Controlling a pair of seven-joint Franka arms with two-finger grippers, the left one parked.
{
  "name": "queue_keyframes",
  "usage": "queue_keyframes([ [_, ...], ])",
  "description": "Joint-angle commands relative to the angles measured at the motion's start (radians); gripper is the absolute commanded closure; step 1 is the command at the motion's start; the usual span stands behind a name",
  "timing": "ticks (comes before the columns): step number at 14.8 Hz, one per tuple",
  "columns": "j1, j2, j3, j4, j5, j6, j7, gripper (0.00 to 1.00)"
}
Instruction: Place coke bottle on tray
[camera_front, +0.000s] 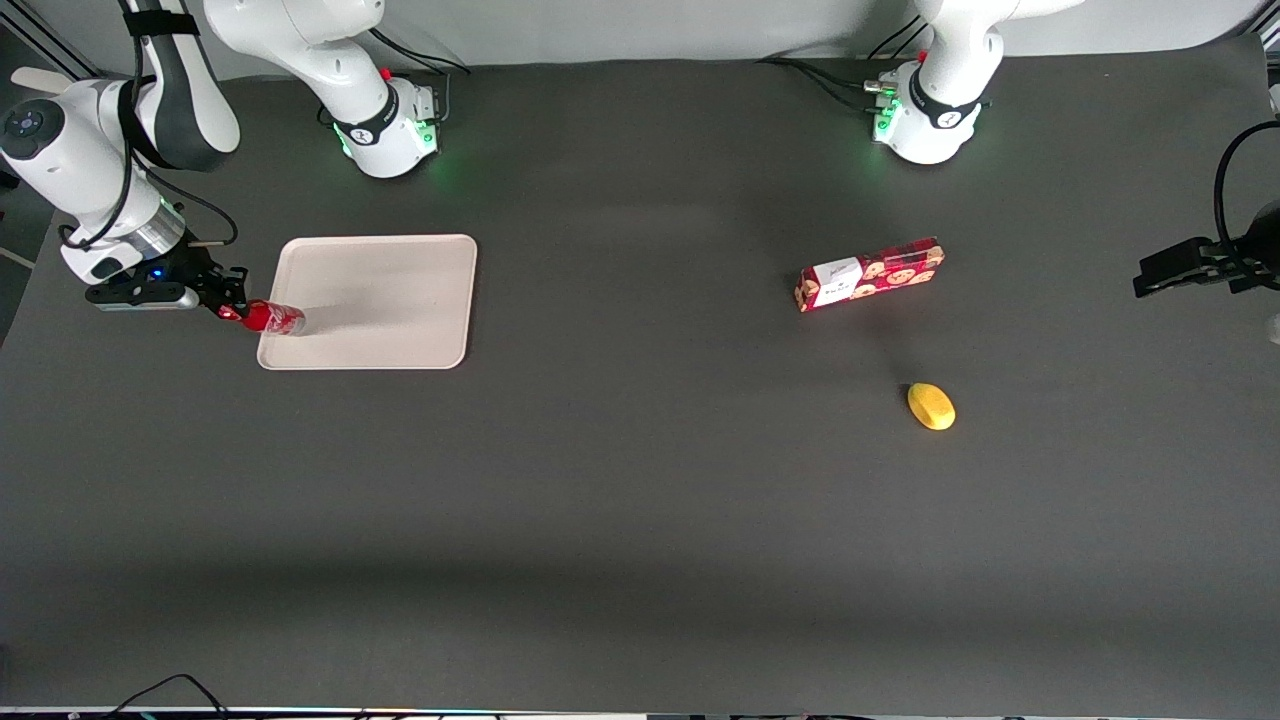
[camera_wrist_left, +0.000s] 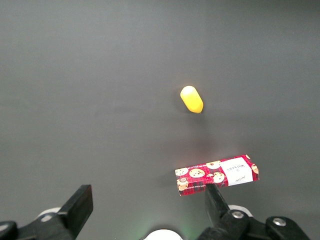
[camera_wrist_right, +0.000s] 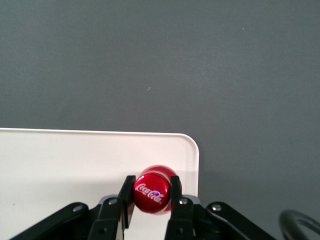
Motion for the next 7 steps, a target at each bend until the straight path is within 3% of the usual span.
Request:
queue_keyframes([
  [1, -0.011, -0.039, -0.003, -0.023, -0.036, 0.024, 0.032, 1.00],
  [7, -0.021, -0.016, -0.006, -0.025, -0.036, 0.041, 0.032, 1.00],
])
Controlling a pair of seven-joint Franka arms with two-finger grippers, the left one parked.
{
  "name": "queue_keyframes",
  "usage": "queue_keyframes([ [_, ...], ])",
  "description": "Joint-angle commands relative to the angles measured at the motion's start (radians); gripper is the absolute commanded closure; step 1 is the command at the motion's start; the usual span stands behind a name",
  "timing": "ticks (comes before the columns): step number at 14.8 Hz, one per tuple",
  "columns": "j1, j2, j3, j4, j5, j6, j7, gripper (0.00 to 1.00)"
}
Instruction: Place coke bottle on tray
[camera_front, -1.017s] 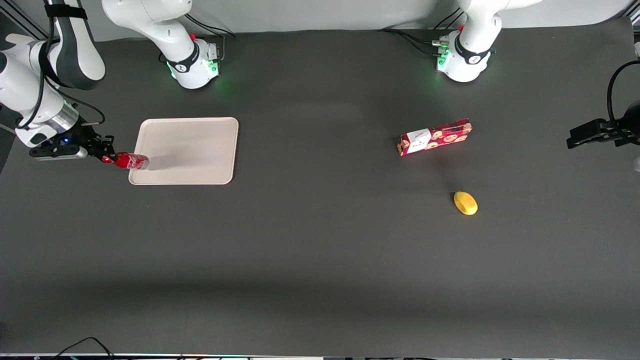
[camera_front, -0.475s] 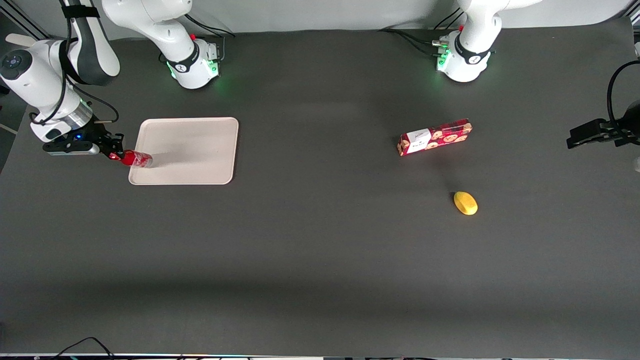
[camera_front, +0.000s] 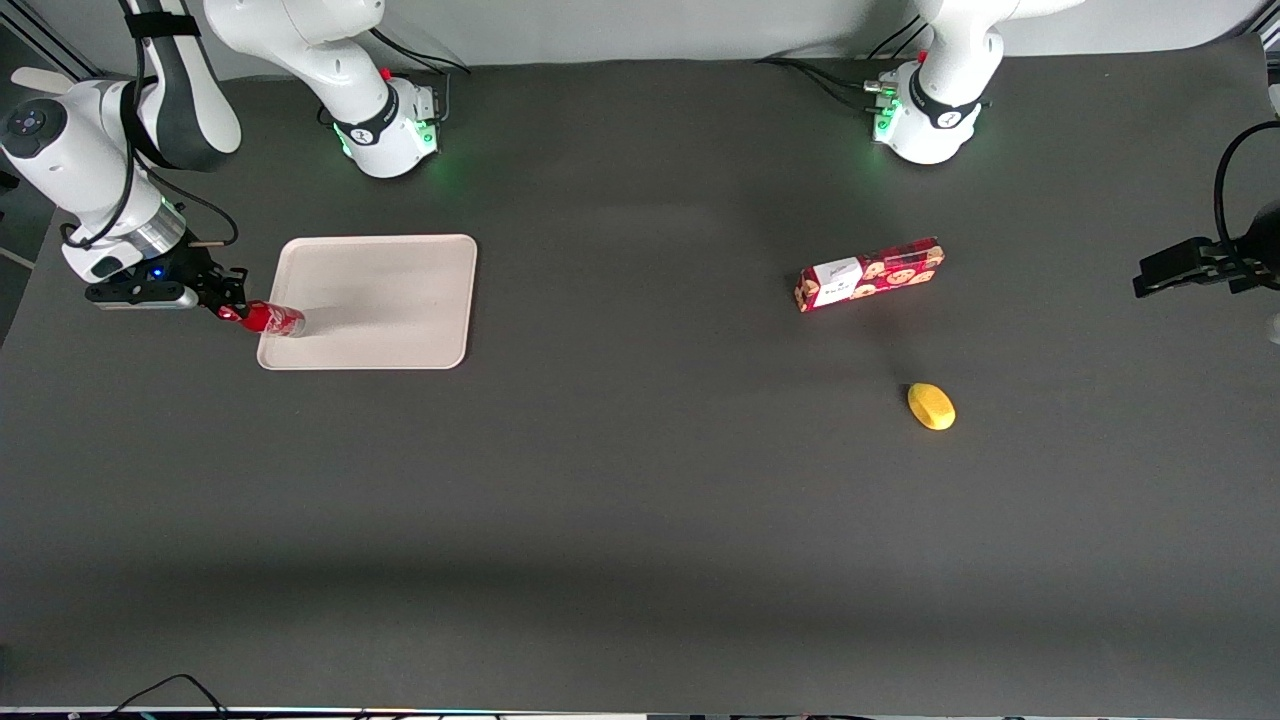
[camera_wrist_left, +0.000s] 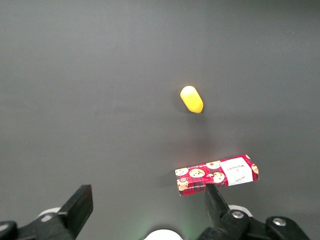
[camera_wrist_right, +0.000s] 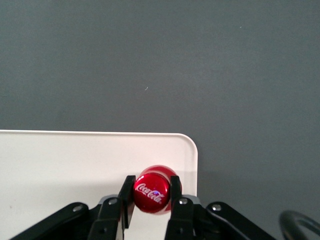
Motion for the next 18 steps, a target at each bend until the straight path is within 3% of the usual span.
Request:
queue_keyframes([
  [1, -0.015, -0.012, 0.001, -0.013, -0.033, 0.026, 0.029, 1.00],
  [10, -0.017, 0.024, -0.030, -0.013, -0.035, 0.066, 0.029, 1.00],
  [13, -0.017, 0.034, -0.030, -0.010, -0.033, 0.069, 0.029, 0.53],
  [15, -0.017, 0.034, -0.031, -0.009, -0.033, 0.069, 0.031, 0.00],
  [18, -0.017, 0.034, -0.040, -0.008, -0.033, 0.067, 0.031, 0.00],
])
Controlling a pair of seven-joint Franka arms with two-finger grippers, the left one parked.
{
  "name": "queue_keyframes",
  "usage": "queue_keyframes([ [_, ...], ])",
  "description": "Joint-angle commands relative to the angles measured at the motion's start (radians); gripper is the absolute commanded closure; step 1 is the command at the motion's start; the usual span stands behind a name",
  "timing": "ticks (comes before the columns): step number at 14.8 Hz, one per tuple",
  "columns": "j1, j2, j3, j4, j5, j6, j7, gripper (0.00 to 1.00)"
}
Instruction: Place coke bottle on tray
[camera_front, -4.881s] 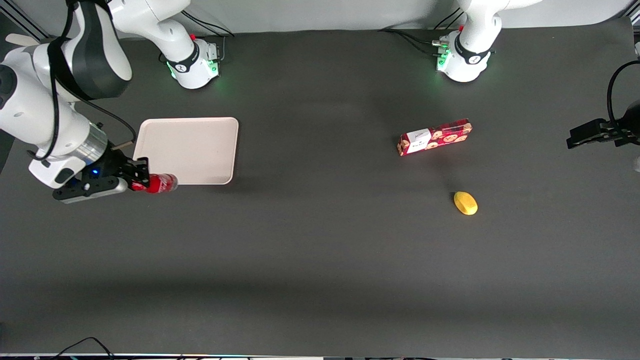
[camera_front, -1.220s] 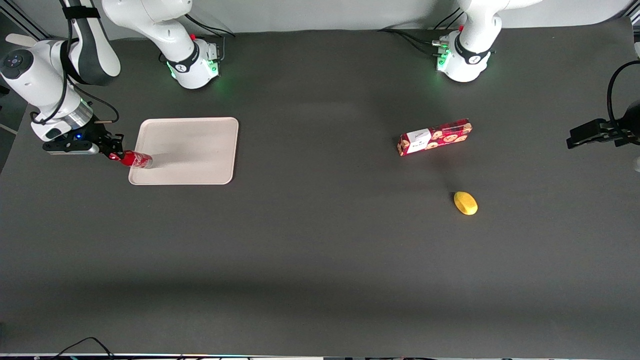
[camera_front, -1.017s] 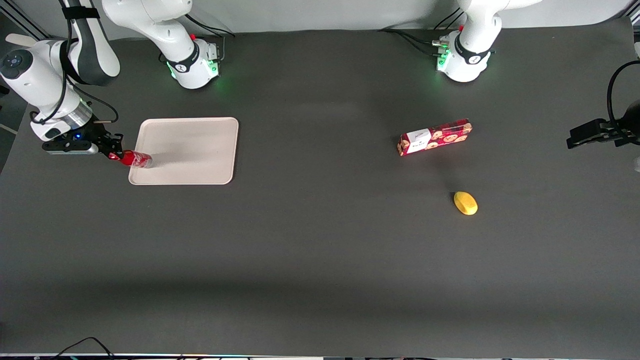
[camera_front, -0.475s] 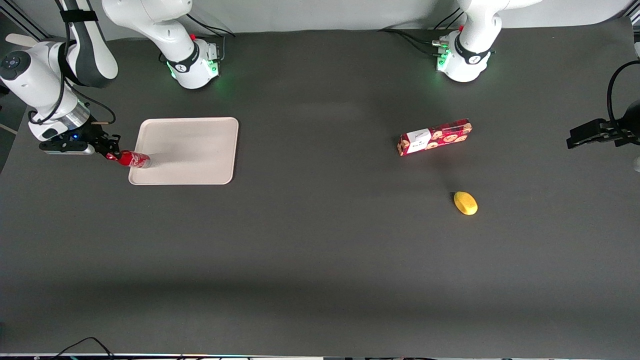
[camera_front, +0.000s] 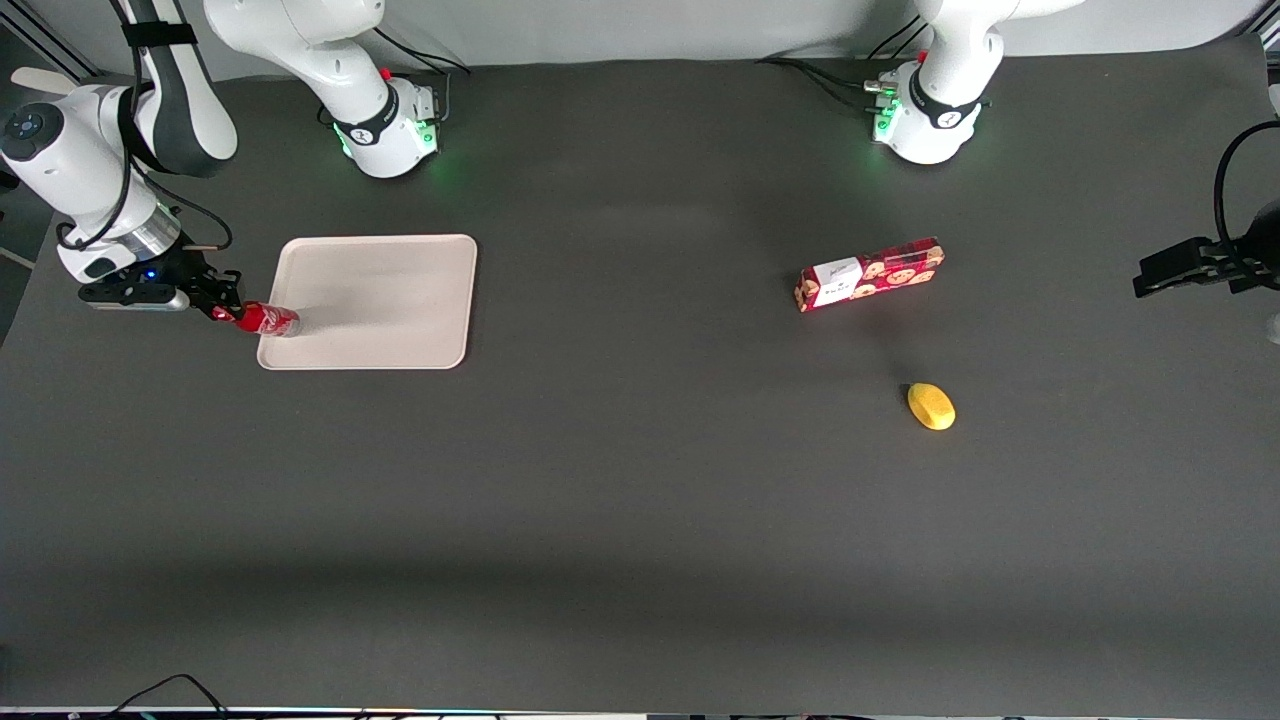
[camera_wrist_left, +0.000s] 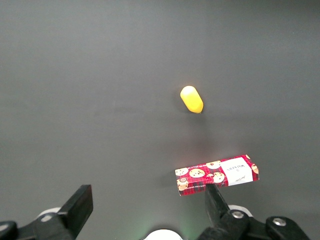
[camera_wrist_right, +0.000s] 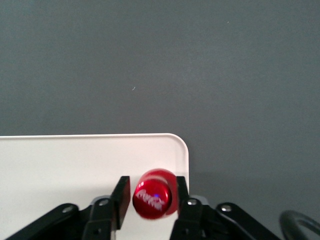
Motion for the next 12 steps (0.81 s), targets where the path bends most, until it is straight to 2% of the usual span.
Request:
queue_keyframes([
  [1, -0.007, 0.010, -0.021, 0.001, -0.029, 0.024, 0.029, 0.00],
  [8, -0.003, 0.001, -0.021, 0.024, -0.029, 0.010, 0.030, 0.00],
  [9, 0.000, -0.003, -0.019, 0.047, -0.029, -0.023, 0.027, 0.00],
  [12, 0.012, -0.003, -0.003, 0.192, -0.026, -0.249, 0.019, 0.00],
])
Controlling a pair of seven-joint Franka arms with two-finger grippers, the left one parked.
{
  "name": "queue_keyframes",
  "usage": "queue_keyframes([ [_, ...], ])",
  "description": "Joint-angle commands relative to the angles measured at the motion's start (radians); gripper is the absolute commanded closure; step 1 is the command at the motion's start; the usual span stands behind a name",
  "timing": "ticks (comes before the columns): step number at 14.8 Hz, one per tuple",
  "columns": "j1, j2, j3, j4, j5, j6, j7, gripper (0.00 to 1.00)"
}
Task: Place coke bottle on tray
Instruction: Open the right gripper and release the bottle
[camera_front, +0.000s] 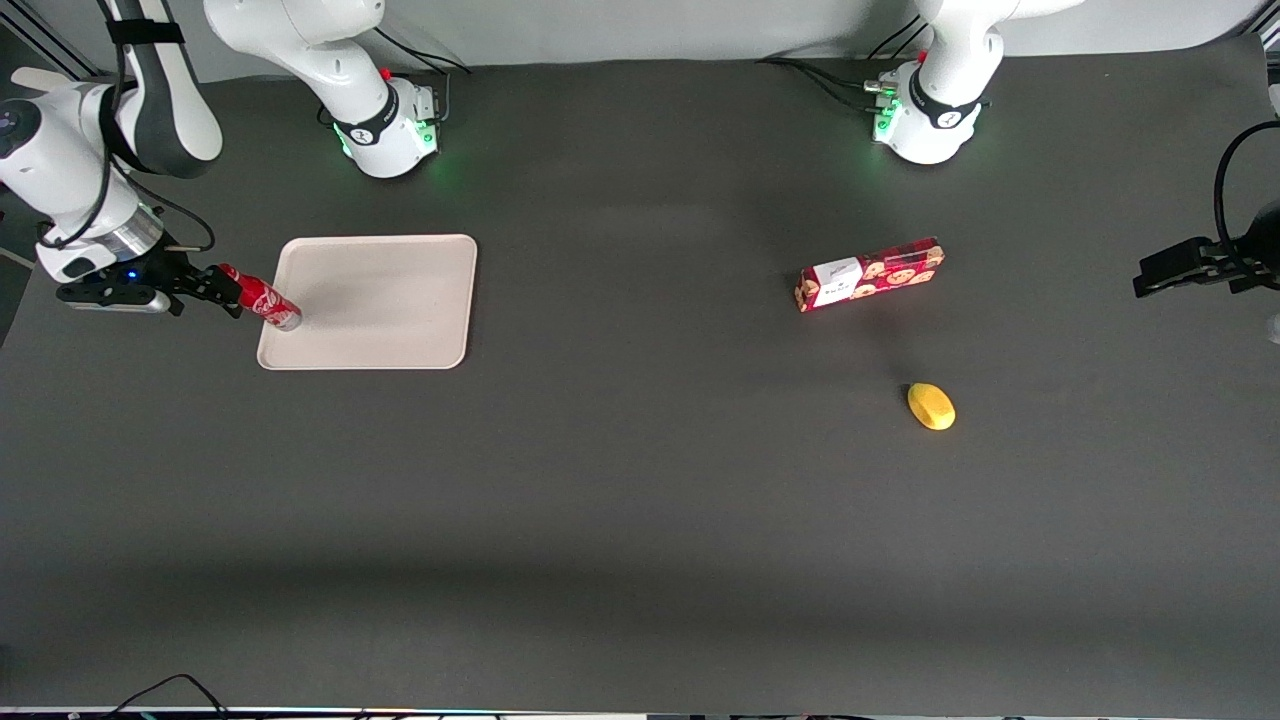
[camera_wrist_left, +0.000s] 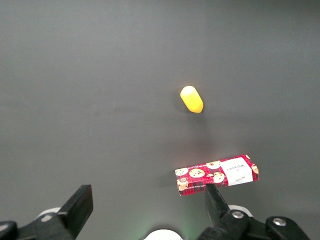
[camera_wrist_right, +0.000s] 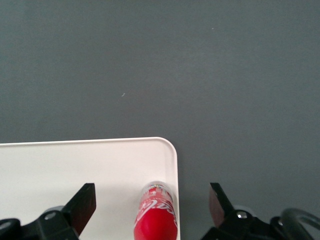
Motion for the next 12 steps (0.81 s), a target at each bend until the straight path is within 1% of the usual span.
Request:
queue_keyframes([
  [1, 0.012, -0.006, 0.039, 0.181, -0.024, -0.261, 0.018, 0.00],
  [4, 0.013, -0.003, 0.122, 0.379, -0.010, -0.493, 0.017, 0.00],
  [5, 0.016, 0.007, 0.154, 0.460, 0.005, -0.572, 0.017, 0.00],
  [7, 0.018, 0.038, 0.200, 0.612, 0.079, -0.686, 0.017, 0.00],
  [9, 0.030, 0.055, 0.211, 0.700, 0.133, -0.726, 0.018, 0.00],
  [10, 0.051, 0.055, 0.222, 0.723, 0.147, -0.728, 0.029, 0.00],
  [12, 0.059, 0.064, 0.242, 0.749, 0.173, -0.727, 0.044, 0.00],
])
